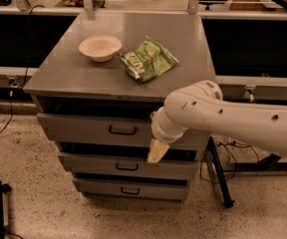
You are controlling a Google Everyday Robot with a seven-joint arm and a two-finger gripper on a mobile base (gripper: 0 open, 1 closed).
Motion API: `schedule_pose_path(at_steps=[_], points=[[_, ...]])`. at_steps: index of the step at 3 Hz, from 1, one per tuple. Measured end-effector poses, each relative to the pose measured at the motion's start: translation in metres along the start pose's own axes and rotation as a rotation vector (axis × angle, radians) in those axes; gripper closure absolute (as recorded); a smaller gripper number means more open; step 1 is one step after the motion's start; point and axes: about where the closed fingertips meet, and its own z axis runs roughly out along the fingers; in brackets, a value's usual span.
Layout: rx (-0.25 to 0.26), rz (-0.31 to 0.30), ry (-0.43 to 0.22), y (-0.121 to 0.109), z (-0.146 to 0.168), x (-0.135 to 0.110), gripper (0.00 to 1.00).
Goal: Open top drawer
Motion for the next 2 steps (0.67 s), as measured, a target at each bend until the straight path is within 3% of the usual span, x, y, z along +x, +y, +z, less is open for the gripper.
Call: schedule_pose_path(at_steps=[1, 2], points=[[-0.054, -0.023, -0.049, 0.018, 0.002, -0.014, 0.15], [-0.118, -0.041, -0.197, 0.036, -0.005, -0.046, 0.11]])
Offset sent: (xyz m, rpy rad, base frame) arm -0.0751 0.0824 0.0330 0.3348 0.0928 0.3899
